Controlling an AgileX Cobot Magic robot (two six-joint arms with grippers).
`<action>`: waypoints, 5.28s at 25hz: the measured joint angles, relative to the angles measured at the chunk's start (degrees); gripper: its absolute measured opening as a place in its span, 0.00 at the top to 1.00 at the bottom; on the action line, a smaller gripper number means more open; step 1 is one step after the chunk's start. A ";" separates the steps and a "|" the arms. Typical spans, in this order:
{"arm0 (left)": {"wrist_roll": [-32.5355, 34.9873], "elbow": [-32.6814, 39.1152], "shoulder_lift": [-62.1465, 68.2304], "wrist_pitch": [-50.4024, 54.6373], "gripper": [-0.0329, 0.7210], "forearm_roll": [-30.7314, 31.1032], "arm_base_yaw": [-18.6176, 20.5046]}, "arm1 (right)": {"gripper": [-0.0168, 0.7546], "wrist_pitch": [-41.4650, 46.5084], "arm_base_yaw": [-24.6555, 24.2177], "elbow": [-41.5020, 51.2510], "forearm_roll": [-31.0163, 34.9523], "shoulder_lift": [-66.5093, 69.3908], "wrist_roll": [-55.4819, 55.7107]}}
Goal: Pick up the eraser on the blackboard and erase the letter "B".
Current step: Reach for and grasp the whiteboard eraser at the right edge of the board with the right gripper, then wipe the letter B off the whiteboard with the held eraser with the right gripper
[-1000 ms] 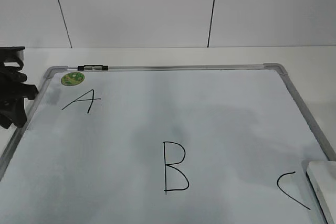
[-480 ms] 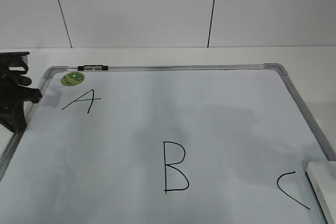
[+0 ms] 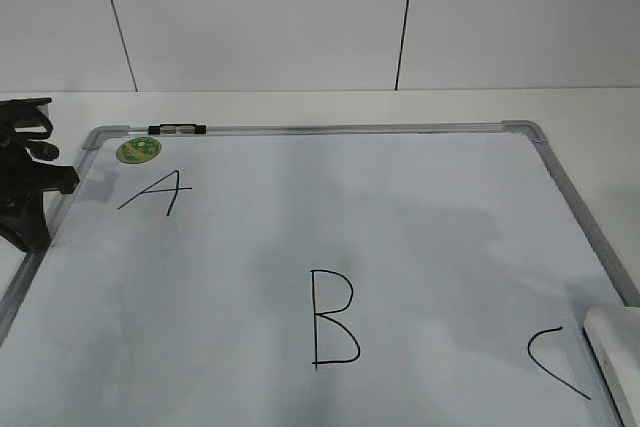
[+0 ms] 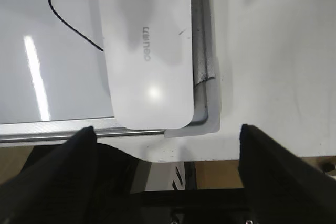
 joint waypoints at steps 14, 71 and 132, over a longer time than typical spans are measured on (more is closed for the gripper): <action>0.00 0.00 0.00 0.00 0.93 0.00 0.00 | 0.12 -8.23 0.12 -0.32 3.27 13.33 -4.19; 0.00 0.00 0.00 -0.55 0.93 0.33 -0.21 | 0.27 -1.28 0.12 -9.34 4.29 30.39 -5.43; 0.00 -0.13 0.00 0.03 0.93 0.48 -0.21 | 0.27 2.97 37.78 -52.02 2.57 62.94 5.10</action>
